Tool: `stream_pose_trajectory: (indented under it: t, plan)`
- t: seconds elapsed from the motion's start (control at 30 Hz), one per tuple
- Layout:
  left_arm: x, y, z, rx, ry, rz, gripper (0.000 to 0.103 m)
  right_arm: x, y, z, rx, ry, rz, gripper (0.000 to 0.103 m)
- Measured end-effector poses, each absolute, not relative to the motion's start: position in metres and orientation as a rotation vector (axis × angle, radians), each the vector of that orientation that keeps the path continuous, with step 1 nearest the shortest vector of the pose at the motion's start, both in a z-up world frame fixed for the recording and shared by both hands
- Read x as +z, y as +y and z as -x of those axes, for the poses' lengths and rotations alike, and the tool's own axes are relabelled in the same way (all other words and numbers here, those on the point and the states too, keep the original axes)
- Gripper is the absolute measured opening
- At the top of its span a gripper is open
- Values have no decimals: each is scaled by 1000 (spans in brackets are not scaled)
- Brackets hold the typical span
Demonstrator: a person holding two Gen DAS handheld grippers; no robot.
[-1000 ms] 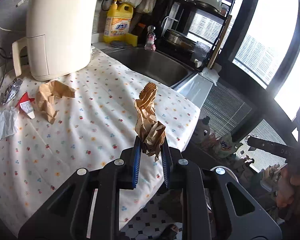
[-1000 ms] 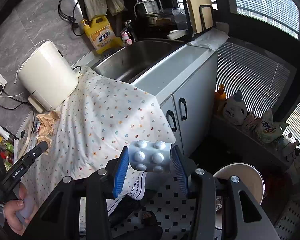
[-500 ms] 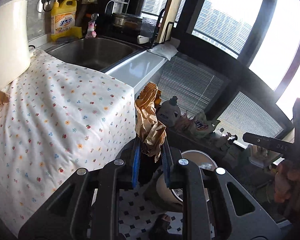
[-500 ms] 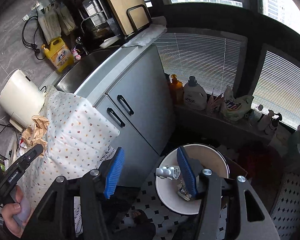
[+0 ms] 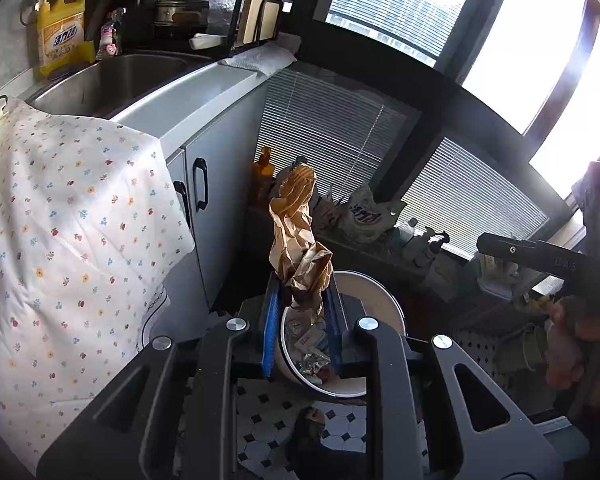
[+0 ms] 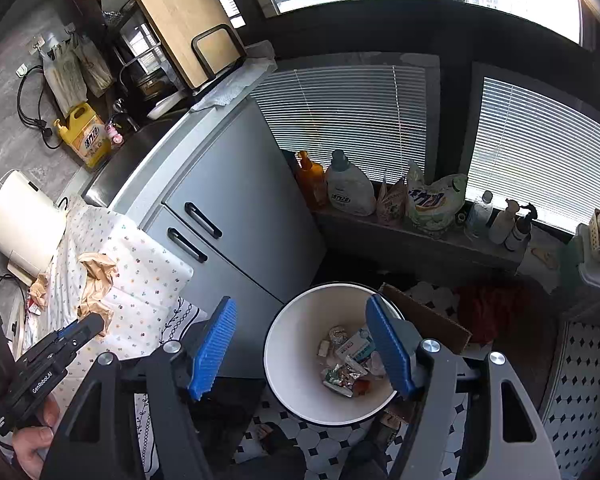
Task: Collect trash
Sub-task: 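Carry both items to the white bin and open both tools over it, then move both tools back to the trash on the counter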
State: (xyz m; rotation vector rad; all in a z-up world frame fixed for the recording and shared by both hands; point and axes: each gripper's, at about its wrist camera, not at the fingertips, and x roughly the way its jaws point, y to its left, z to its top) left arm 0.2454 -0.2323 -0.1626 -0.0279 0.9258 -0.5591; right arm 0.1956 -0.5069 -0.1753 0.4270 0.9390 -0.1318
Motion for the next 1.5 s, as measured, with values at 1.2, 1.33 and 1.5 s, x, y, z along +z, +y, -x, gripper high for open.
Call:
stream_pose_trajectory:
  t: [1.2, 1.33, 1.5]
  plan:
    - [-196, -249, -249, -467, 1017, 102, 87, -191, -539, -189, -85, 965, -427, 73]
    - [-186, -214, -250, -389, 985, 151, 96, -186, -513, -206, -37, 970, -401, 78]
    - [-175, -161, -248, -278, 945, 195, 97, -177, -468, -230, 33, 971, -359, 89]
